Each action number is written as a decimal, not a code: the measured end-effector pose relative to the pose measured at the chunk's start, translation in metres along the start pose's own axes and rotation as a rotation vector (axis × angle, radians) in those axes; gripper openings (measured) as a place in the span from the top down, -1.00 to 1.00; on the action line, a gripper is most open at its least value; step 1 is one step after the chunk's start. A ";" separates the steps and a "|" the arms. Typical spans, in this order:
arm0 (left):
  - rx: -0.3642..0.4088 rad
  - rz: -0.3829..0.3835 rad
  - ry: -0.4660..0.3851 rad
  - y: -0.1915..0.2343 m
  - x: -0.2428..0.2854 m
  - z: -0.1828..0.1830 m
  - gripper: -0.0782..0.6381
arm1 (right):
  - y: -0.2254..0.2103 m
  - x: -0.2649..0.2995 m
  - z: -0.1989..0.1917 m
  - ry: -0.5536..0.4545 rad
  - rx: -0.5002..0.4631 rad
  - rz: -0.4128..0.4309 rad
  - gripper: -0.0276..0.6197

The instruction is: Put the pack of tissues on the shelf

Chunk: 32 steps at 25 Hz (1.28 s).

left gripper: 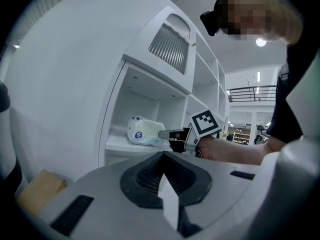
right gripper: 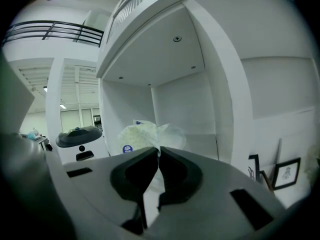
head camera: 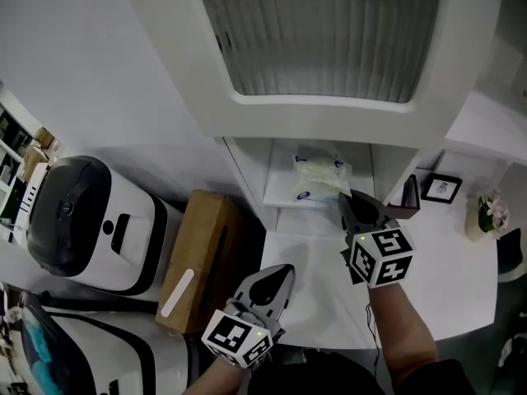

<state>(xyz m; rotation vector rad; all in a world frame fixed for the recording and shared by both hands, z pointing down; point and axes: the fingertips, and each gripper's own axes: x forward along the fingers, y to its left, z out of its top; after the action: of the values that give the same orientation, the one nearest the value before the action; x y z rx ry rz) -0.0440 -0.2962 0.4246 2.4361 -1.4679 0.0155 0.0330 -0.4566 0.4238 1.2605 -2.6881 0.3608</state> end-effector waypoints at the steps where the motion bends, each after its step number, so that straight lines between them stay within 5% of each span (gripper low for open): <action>1: 0.000 0.003 0.001 0.001 0.000 0.000 0.79 | -0.001 0.002 -0.001 0.004 0.000 -0.005 0.90; 22: -0.021 0.029 0.014 0.007 -0.001 -0.006 0.79 | -0.011 0.023 0.000 0.036 -0.002 -0.081 0.89; 25: -0.025 0.031 0.017 0.003 -0.003 -0.008 0.79 | -0.011 0.022 0.000 0.038 0.003 -0.069 0.67; 32: -0.022 0.036 0.015 -0.008 -0.008 -0.010 0.79 | -0.010 0.010 -0.002 0.019 0.006 -0.067 0.62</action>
<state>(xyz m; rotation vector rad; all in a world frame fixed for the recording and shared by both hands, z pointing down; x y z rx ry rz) -0.0393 -0.2827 0.4310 2.3872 -1.4979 0.0253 0.0348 -0.4693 0.4293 1.3373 -2.6233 0.3704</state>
